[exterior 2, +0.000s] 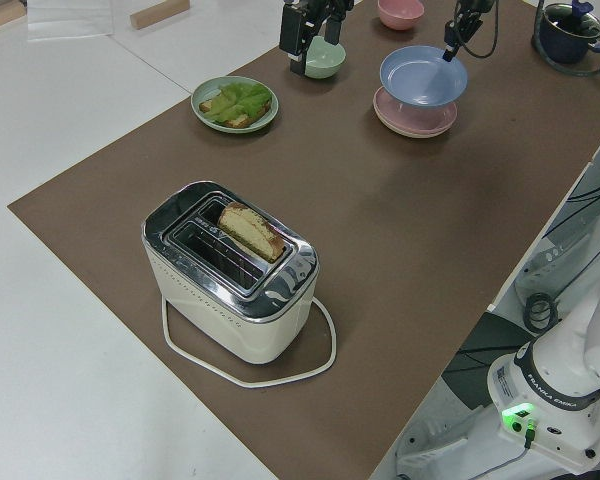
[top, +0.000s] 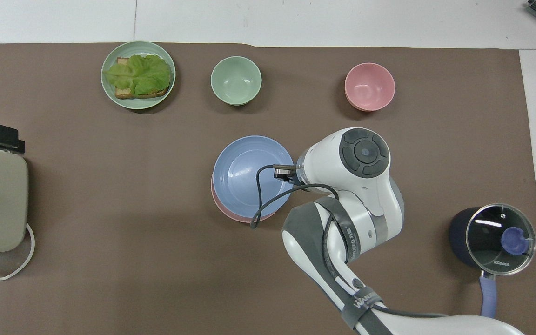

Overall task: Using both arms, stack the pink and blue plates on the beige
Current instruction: 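Carry the blue plate with the right gripper onto the pink plate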

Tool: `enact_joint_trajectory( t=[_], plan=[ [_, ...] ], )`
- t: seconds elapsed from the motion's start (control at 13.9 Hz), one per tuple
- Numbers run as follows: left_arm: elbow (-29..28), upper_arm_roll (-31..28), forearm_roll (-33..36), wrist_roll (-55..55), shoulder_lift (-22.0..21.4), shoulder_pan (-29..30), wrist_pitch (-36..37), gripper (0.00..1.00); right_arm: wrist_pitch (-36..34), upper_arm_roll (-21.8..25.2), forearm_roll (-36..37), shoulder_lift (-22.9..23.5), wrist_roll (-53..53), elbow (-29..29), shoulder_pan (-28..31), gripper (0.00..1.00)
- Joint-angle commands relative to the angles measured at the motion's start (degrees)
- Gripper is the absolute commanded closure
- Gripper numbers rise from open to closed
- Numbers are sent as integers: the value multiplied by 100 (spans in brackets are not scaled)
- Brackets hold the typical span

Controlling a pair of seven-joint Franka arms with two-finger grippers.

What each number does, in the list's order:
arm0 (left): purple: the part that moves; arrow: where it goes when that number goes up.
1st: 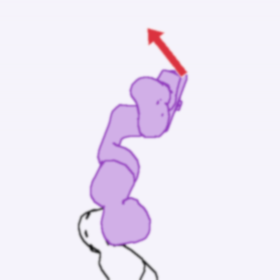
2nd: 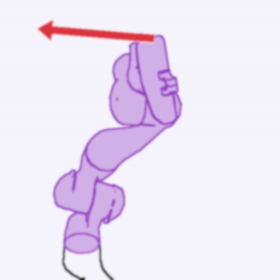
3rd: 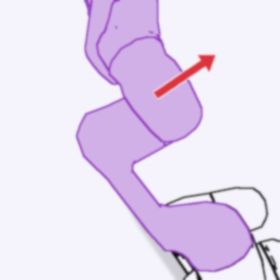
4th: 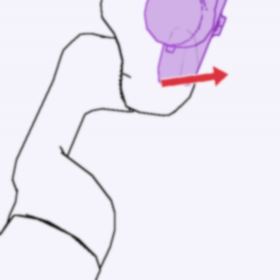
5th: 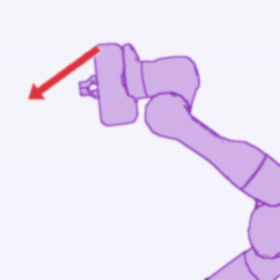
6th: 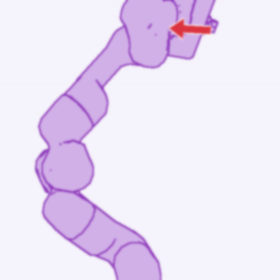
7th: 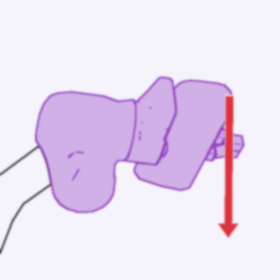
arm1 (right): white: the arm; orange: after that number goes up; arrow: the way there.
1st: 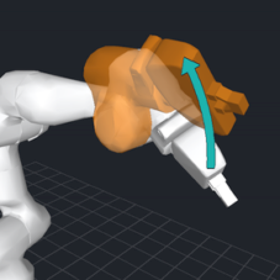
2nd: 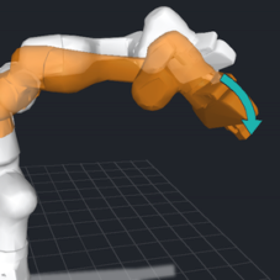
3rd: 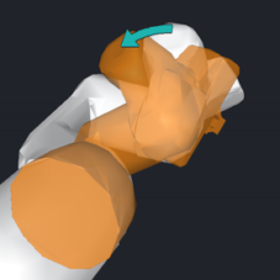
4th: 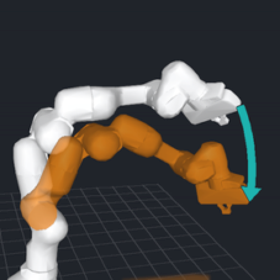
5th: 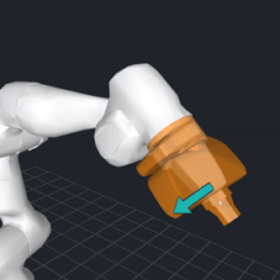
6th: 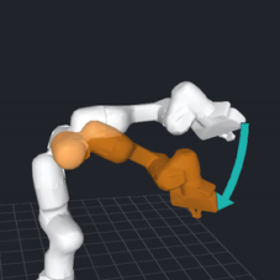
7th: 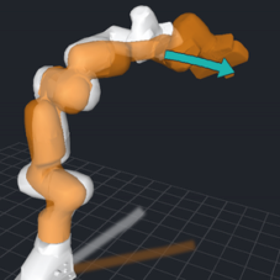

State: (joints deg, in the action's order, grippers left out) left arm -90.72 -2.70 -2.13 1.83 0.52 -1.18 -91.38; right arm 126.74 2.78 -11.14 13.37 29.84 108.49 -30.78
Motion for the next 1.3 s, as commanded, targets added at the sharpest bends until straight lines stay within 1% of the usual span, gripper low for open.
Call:
enact_joint_trajectory(
  t=[0.0, 0.07, 0.5, 0.65, 0.94, 1.01, 1.15, 1.22],
  plan=[
    [11, -29, 90, -16, -25, -32, 94, 0, 210, -85, -170, 86, -119, 85, 2, 100],
    [11, -29, 90, -16, -25, -32, 85, 0, 341, -120, -178, 139, -119, 85, 2, 100],
    [11, -29, 90, -16, -25, -32, 94, 0, 404, -155, -178, 192, -163, 225, -42, 100],
    [11, -29, 90, -16, -25, -32, 85, 0, 702, -155, -178, 192, -163, 365, -42, 100],
    [11, -29, 90, -16, -25, -32, 94, 0, 861, -164, -178, 332, -180, 375, -42, 100],
    [11, -29, 90, -16, -25, -32, 85, 0, 861, -156, -178, 341, -180, 375, -42, 92],
    [11, -29, 90, -16, -25, -32, 85, 0, 852, -155, -178, 350, -180, 375, -33, 48],
    [11, -38, 90, -16, -25, -32, 85, 0, 835, -155, -178, 350, -180, 349, -33, 22]
  ],
)
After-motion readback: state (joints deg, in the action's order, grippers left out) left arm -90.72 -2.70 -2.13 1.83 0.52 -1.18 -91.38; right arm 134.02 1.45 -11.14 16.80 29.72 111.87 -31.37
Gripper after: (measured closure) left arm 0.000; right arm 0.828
